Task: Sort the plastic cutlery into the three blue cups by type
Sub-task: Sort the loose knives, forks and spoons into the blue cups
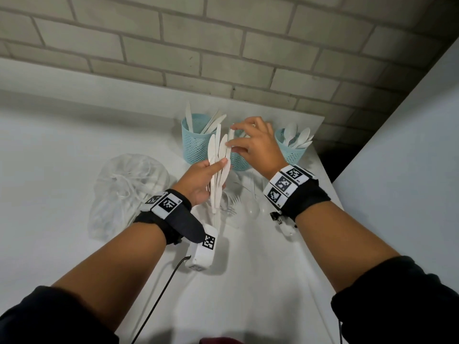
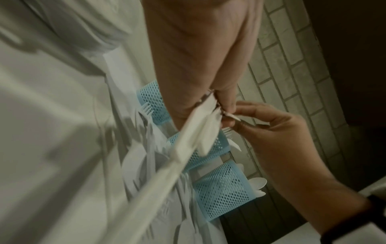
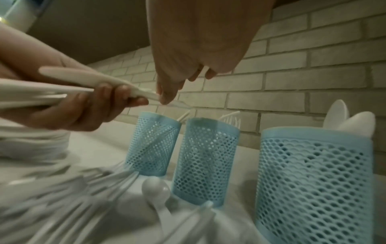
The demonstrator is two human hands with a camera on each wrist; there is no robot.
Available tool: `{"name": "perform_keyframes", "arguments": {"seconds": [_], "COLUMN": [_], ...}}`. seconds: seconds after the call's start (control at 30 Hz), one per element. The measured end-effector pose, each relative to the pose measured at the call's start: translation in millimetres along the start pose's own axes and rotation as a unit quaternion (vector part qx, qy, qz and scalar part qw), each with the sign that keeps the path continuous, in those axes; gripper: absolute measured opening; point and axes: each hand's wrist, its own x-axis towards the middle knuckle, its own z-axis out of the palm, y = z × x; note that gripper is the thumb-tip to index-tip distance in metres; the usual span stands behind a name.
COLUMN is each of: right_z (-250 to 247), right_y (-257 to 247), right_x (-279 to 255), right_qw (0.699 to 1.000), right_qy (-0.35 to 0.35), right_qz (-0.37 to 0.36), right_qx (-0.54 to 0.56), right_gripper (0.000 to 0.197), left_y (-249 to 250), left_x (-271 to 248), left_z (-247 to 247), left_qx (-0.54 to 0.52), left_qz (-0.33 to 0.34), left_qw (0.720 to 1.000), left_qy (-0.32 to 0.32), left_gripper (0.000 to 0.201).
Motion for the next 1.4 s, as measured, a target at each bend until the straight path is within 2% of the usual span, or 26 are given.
{"name": "perform_keyframes", "arguments": {"seconds": [0.07, 0.1, 0.2, 0.27, 0.33, 0.37, 0.43, 0.47, 0.53, 0.6, 0.63, 0.67, 0.83, 0.97, 1.0, 1.1, 1.17, 1.23, 1.33, 1.4], "right_z": [3.7, 5.7, 2.3, -3.6, -11.8, -14.5, -17.2, -17.4, -14.1, -8.4, -5.7, -3.7, 1.1, -2.8, -4.4, -7.4, -6.2, -3.3, 0.1, 0.8], "right_y": [2.1, 3.8, 6.6, 5.0, 2.6, -0.1, -10.0, -14.7, -21.8, -28.3, -30.3, -32.4, -39.3, -34.5, -32.6, -29.5, -28.6, -29.0, -32.4, -35.4], "right_x": [-5.7, -8.4, -12.0, -12.5, -14.2, -14.9, -13.5, -11.5, -8.5, -8.6, -9.3, -10.3, -12.2, -5.6, -4.5, -5.2, -9.9, -15.6, -24.8, -28.7], "right_qw": [0.999, 0.998, 0.997, 1.0, 0.989, 0.97, 0.912, 0.873, 0.776, 0.684, 0.651, 0.631, 0.616, 0.603, 0.594, 0.535, 0.526, 0.543, 0.595, 0.617], "right_qy": [0.031, 0.038, 0.023, 0.02, -0.019, -0.039, -0.017, 0.0, -0.003, -0.028, -0.041, -0.049, -0.048, -0.006, 0.008, 0.054, 0.07, 0.057, -0.007, -0.048], "right_qz": [-0.037, -0.052, -0.067, -0.009, 0.12, 0.187, 0.287, 0.332, 0.412, 0.457, 0.468, 0.473, 0.486, 0.523, 0.534, 0.551, 0.538, 0.515, 0.483, 0.462], "right_qx": [-0.024, -0.027, -0.031, -0.007, 0.085, 0.151, 0.294, 0.357, 0.478, 0.567, 0.596, 0.613, 0.618, 0.603, 0.601, 0.638, 0.655, 0.661, 0.642, 0.635], "right_gripper": [0.012, 0.017, 0.024, 0.024, 0.019, 0.012, 0.004, 0.009, 0.012, 0.011, 0.013, 0.016, 0.016, 0.018, 0.02, 0.021, 0.019, 0.015, 0.009, 0.005], "left_y": [0.3, 1.0, 3.5, 5.6, 6.2, 5.9, 4.3, 3.0, 1.1, -0.3, -0.4, -0.1, -0.8, 1.0, 1.7, 2.7, 1.9, 1.4, 2.6, 3.5], "left_x": [-0.3, -0.7, -1.8, -2.7, -2.6, -2.7, -1.7, -0.9, -0.3, 0.2, -0.3, -1.1, -2.6, -0.6, -0.5, -0.8, 0.0, 0.4, -0.5, 0.2], "left_z": [0.2, 0.9, 2.7, 2.5, 2.2, 2.2, 3.4, 4.2, 6.5, 7.9, 8.5, 9.0, 8.4, 6.0, 6.3, 7.3, 7.3, 7.9, 9.5, 10.0], "left_qx": [-0.004, -0.005, -0.019, -0.021, -0.011, -0.009, -0.011, -0.013, -0.019, -0.024, -0.026, -0.029, -0.037, -0.055, -0.061, -0.042, -0.022, -0.026, -0.032, -0.027], "left_qz": [-0.005, -0.008, -0.012, -0.004, 0.007, 0.012, 0.019, 0.023, 0.034, 0.045, 0.05, 0.054, 0.063, 0.043, 0.04, 0.036, 0.032, 0.02, 0.004, 0.001], "left_qw": [1.0, 1.0, 1.0, 1.0, 1.0, 1.0, 1.0, 0.999, 0.999, 0.998, 0.998, 0.998, 0.997, 0.998, 0.997, 0.998, 0.999, 0.999, 0.999, 0.999], "left_qy": [-0.002, -0.005, -0.01, -0.007, 0.001, 0.006, 0.017, 0.021, 0.028, 0.033, 0.033, 0.031, 0.006, -0.004, -0.004, 0.002, 0.004, -0.004, -0.018, -0.023], "left_gripper": [0.008, 0.01, 0.016, 0.018, 0.018, 0.019, 0.023, 0.022, 0.015, 0.009, 0.007, 0.005, 0.004, 0.008, 0.01, 0.019, 0.025, 0.03, 0.039, 0.046]}}
